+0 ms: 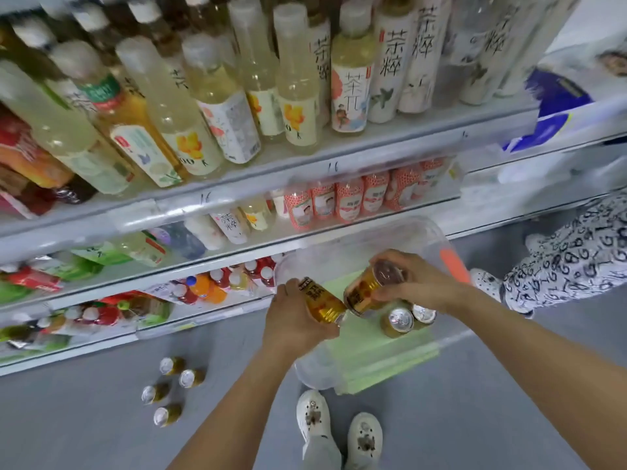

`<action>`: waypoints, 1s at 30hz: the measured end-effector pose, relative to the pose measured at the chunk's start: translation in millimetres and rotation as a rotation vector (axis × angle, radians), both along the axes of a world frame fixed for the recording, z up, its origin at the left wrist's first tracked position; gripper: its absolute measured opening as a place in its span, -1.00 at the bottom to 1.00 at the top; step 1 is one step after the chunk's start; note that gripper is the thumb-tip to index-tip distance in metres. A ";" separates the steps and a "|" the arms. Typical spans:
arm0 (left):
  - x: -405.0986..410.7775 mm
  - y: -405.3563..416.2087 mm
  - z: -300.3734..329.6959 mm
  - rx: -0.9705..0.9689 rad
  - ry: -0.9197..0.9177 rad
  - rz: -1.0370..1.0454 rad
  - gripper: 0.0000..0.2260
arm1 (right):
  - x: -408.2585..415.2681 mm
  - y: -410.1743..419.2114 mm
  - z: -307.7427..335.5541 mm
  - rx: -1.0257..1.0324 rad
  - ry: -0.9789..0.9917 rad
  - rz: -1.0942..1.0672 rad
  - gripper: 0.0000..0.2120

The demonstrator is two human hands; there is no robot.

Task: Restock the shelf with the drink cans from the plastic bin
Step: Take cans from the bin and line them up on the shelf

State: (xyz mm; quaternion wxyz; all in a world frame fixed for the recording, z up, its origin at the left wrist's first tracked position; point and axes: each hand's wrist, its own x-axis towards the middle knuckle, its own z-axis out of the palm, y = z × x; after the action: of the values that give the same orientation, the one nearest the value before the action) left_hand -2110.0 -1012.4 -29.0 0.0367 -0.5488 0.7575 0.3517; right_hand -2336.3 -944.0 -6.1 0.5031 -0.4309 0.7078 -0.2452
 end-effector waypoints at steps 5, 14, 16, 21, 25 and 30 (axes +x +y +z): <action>27.5 3.8 68.2 -0.070 0.205 0.202 -0.18 | 10.3 -13.4 77.0 -0.151 -0.031 0.026 -0.56; 80.9 -4.5 173.8 -0.194 0.424 0.306 -0.20 | 46.9 -43.9 200.3 -0.338 -0.074 0.146 -0.52; 92.1 -11.1 194.2 -0.259 0.433 0.303 -0.13 | 59.1 -52.9 227.0 -0.385 -0.065 0.191 -0.46; 120.0 -36.0 239.3 -0.436 0.417 0.225 -0.04 | 92.9 -86.6 279.3 -0.480 -0.001 0.267 -0.53; 155.0 -64.4 276.3 -0.514 0.413 0.213 -0.03 | 129.7 -128.6 315.9 -0.538 -0.013 0.279 -0.60; 202.7 -113.6 301.5 -0.531 0.465 0.295 0.07 | 175.4 -189.6 364.5 -0.670 0.064 0.255 -0.47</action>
State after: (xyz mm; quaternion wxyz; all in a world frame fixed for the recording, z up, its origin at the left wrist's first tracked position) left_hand -1907.4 -1126.0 272.5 -0.3306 -0.5477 0.7232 0.2601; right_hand -2160.9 -1133.6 358.3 0.3380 -0.6641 0.5441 -0.3855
